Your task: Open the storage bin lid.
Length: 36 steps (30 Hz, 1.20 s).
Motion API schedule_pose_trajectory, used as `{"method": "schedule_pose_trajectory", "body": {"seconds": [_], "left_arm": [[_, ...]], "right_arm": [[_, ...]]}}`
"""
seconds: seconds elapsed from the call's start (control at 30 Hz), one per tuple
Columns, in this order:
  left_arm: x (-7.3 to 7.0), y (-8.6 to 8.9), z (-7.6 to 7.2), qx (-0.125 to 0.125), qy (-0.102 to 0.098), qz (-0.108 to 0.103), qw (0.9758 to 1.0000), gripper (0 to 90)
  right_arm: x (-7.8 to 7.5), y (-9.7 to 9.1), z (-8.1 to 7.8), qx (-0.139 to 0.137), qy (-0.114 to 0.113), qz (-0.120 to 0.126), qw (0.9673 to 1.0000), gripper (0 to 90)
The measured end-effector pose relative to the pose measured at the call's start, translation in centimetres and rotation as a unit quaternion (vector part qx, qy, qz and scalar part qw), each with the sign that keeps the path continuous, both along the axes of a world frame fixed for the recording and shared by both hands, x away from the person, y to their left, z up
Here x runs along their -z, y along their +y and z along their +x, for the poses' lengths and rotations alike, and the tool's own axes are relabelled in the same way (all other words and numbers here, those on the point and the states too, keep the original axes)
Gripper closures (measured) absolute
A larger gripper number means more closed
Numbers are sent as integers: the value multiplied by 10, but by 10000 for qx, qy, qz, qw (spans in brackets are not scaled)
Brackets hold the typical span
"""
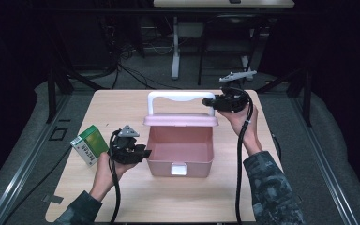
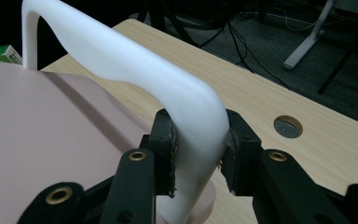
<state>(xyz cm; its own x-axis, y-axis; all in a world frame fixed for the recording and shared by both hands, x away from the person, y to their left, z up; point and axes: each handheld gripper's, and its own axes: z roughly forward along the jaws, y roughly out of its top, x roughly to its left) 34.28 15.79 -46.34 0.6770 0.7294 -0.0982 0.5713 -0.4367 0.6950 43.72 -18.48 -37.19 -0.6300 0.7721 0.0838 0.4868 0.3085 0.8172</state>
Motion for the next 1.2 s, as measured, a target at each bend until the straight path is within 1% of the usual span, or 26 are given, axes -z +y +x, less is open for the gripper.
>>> {"method": "schedule_pose_trajectory", "body": {"seconds": [0.07,0.1,0.13,0.2,0.27,0.57,0.67,0.7,0.77,0.8,0.83,0.93,0.97,1.2], "left_arm": [[0,0,0,16,20,13,10000,653],[0,1,1,0,63,15,10000,647],[0,1,1,0,63,15,10000,619],[2,1,2,-10,103,-27,9999,613],[2,0,2,-23,100,-19,9999,602],[5,0,4,-13,227,-117,9997,610],[5,0,4,-18,200,-83,9998,612],[5,0,4,-17,202,-77,9998,613],[5,0,4,-17,193,-72,9998,613],[5,0,4,-16,192,-70,9998,612],[5,0,4,-16,192,-70,9998,612],[4,0,5,3,195,-64,9998,609],[5,0,5,2,189,-74,9998,608],[4,-1,5,48,137,-4,9999,600]], "right_arm": [[0,0,0,1,-20,6,10000,681],[0,0,1,5,-13,-3,10000,681],[0,0,1,5,-13,-3,10000,681],[0,0,1,4,-18,12,10000,680],[0,0,1,0,-19,13,10000,680],[-1,0,3,-3,-4,-13,10000,679],[-2,-1,5,2,32,7,10000,678],[-1,-1,7,-6,-5,6,10000,677],[-1,-1,9,-19,8,2,10000,675],[-2,-2,10,-23,44,19,10000,674],[-2,-2,12,-31,22,45,10000,673],[-3,-1,17,-37,15,-11,10000,668],[-4,-1,18,-19,54,-33,10000,667],[-4,0,27,17,136,-39,9999,661]]}}
